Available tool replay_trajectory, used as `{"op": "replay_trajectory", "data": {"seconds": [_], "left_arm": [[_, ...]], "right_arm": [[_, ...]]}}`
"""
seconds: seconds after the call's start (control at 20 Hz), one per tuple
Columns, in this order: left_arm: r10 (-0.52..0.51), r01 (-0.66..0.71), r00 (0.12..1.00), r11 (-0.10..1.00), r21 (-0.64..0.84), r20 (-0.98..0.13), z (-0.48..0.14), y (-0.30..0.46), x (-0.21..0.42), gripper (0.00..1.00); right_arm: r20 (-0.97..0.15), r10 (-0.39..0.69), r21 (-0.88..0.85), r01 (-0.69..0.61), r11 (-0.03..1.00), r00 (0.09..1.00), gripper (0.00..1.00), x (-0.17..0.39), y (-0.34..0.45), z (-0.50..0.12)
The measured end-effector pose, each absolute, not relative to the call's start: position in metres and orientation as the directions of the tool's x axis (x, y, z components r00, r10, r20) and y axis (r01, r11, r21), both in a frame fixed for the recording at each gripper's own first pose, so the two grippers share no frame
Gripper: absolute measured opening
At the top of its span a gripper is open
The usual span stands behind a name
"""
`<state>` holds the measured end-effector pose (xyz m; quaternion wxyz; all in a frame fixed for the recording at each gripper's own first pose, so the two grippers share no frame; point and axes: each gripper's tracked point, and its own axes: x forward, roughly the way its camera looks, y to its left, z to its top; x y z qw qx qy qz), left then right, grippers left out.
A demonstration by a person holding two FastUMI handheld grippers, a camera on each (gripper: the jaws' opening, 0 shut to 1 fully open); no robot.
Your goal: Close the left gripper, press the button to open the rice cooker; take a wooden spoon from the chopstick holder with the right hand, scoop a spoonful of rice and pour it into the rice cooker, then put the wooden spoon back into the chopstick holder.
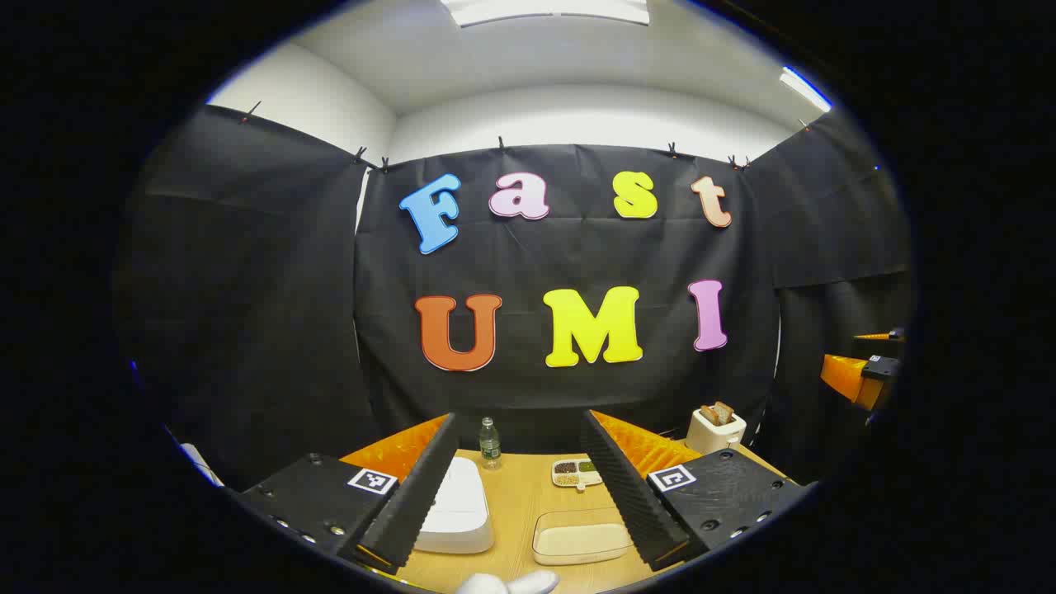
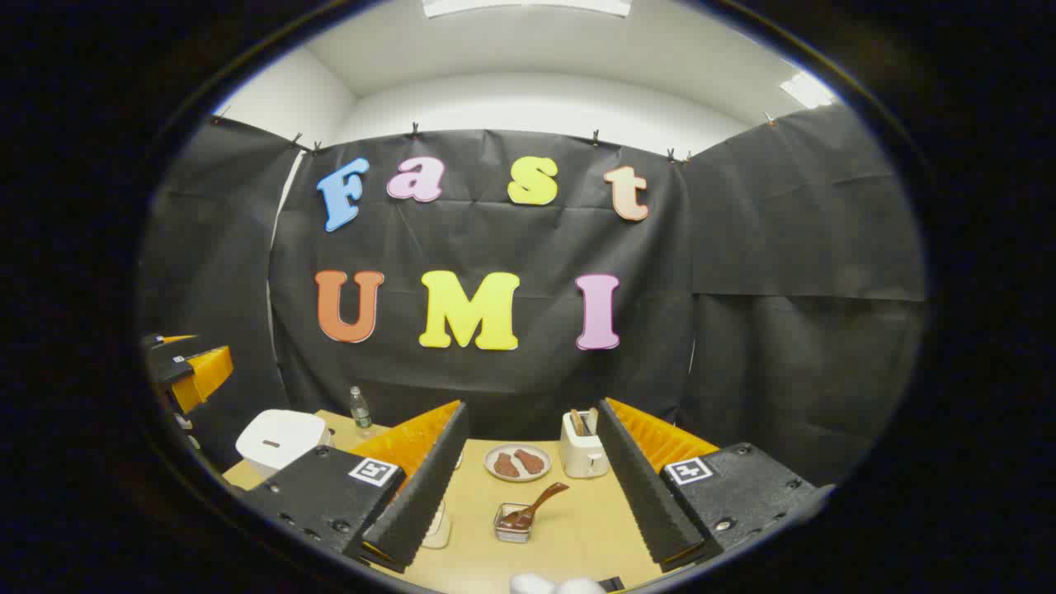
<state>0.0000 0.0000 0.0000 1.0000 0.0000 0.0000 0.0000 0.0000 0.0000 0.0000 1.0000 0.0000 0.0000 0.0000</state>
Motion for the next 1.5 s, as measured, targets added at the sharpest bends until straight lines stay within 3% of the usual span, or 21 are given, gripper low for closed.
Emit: {"op": "replay_trajectory", "data": {"seconds": [0.7,0.9,0.95,1.1,1.25,1.5], "left_arm": [[0.016,-0.016,1.000,1.000,0.016,0.027,0.009,0.007,0.000,0.95],[-0.022,0.022,1.000,1.000,-0.003,0.000,0.001,0.001,-0.001,0.95],[-0.025,0.025,1.000,1.000,-0.002,0.000,0.002,0.002,0.003,0.78],[0.007,-0.007,1.000,1.000,-0.021,0.011,0.005,0.014,0.006,0.01],[-0.008,0.008,1.000,1.000,-0.014,0.002,0.002,0.013,0.008,0.00],[0.075,-0.076,0.996,0.997,-0.026,-0.039,-0.016,0.047,0.033,0.00]], "right_arm": [[-0.019,-0.009,-0.005,0.009,1.000,1.000,1.00,0.000,0.000,-0.005],[-0.023,-0.010,-0.013,0.010,1.000,1.000,1.00,-0.003,0.000,-0.006],[-0.021,-0.012,-0.016,0.012,1.000,1.000,1.00,-0.004,-0.001,-0.006],[-0.014,-0.022,-0.025,0.022,0.999,1.000,1.00,-0.005,-0.004,-0.002],[-0.011,-0.031,-0.028,0.031,0.999,0.999,1.00,-0.007,-0.007,-0.001],[-0.026,-0.030,-0.044,0.029,0.999,0.999,1.00,-0.006,-0.002,-0.002]]}}
